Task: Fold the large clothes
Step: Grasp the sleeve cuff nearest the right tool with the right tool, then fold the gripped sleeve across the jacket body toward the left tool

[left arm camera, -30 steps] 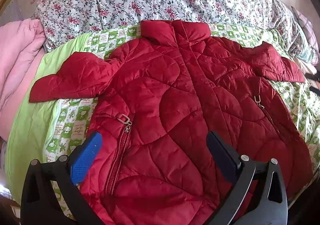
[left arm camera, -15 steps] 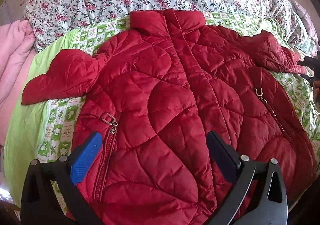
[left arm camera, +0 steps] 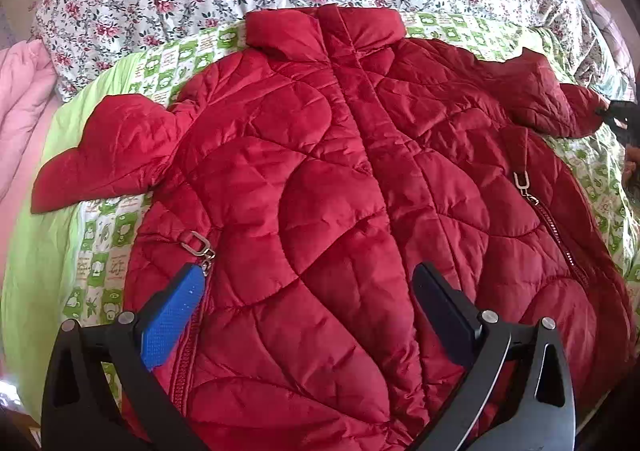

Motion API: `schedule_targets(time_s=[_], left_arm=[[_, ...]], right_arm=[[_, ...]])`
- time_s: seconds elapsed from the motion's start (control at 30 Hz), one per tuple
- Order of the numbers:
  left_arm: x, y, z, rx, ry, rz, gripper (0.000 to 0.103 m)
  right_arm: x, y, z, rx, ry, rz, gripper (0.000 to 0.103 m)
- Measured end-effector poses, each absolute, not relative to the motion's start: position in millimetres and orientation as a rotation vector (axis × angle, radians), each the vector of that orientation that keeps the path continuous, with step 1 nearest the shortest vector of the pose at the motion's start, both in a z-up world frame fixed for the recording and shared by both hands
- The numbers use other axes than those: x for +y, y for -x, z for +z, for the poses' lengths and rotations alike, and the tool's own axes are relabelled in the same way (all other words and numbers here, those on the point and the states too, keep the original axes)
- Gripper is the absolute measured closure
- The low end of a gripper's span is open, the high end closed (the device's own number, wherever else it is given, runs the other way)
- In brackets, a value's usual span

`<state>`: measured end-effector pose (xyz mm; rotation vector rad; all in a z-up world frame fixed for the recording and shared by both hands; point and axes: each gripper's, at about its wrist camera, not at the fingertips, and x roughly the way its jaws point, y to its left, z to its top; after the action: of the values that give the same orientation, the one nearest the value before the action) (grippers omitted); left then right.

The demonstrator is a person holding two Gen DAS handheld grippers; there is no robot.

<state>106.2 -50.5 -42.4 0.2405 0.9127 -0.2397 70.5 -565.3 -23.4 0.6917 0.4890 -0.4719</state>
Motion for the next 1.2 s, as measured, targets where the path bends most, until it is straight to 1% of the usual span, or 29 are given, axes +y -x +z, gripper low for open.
schedule_targets(time_s=[0.13, 0.3, 0.47, 0.63, 0.9, 1.03, 1.2], left_arm=[[-51.2, -105.1, -40.0, 0.911, -0.231, -0.254, 0.0], [-42.8, -109.3, -41.1, 0.93, -0.191, -0.263, 0.0], [-27.1, -111.3, -36.6, 0.923, -0.142, -0.261, 0.0], [-6.4, -115.7, -30.6, 0.918, -0.079, -0.252, 0.0], [26.6, -125.2, -26.2, 0.912, -0.024, -0.197, 0.0], [50.6, -133.0, -30.0, 0.944, 0.048, -0.191, 0.0], [79.7, -142.2, -32.0, 0.957, 0.113, -0.17, 0.0]], right_arm=[[-538.0, -77.2, -1.2, 0.482, -0.618, -0.407, 0.096], [-477.1, -91.8, 32.9, 0.484, -0.512, -0.269, 0.096], [-393.7, -109.9, 56.7, 0.491, -0.404, -0.065, 0.096], [-311.5, -137.3, 63.6, 0.524, -0.343, 0.125, 0.096], [-192.6, -185.8, 52.3, 0.62, -0.235, 0.317, 0.096], [-142.2, -213.9, 31.8, 0.691, -0.185, 0.375, 0.096], [-85.6, -241.8, -8.6, 0.787, -0.129, 0.433, 0.096]])
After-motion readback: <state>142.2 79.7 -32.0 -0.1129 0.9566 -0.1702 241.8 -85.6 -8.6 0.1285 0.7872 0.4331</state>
